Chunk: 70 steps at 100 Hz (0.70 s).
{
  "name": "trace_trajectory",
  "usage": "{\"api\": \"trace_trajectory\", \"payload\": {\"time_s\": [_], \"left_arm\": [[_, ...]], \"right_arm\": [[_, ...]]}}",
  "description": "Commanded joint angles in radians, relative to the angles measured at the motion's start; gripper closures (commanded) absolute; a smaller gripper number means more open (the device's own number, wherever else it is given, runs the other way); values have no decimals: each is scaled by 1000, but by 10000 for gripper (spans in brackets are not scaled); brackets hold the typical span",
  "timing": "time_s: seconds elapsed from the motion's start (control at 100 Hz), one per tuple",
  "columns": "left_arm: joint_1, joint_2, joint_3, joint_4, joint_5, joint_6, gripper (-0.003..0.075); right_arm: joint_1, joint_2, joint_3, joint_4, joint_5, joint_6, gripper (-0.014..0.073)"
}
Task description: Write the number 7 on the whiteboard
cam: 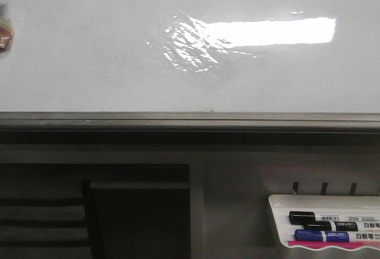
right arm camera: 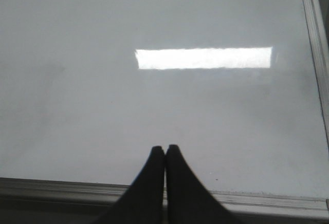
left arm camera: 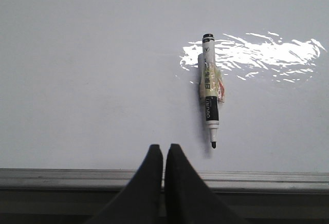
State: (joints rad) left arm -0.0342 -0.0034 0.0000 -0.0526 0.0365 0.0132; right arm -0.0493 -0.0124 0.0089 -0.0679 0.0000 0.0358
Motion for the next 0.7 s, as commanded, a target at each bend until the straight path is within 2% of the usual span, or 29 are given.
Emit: {"api": "trace_trajectory", "payload": {"time_s": [0.0,0.69], "left_arm": [[-3,-17,34,-4,-79,1,741],[-3,-17,34,-9,-87,1,741]], "right_arm": [[-4,-18,31,-7,-81,-5,665],[-4,-18,31,-7,-90,-5,665]]}}
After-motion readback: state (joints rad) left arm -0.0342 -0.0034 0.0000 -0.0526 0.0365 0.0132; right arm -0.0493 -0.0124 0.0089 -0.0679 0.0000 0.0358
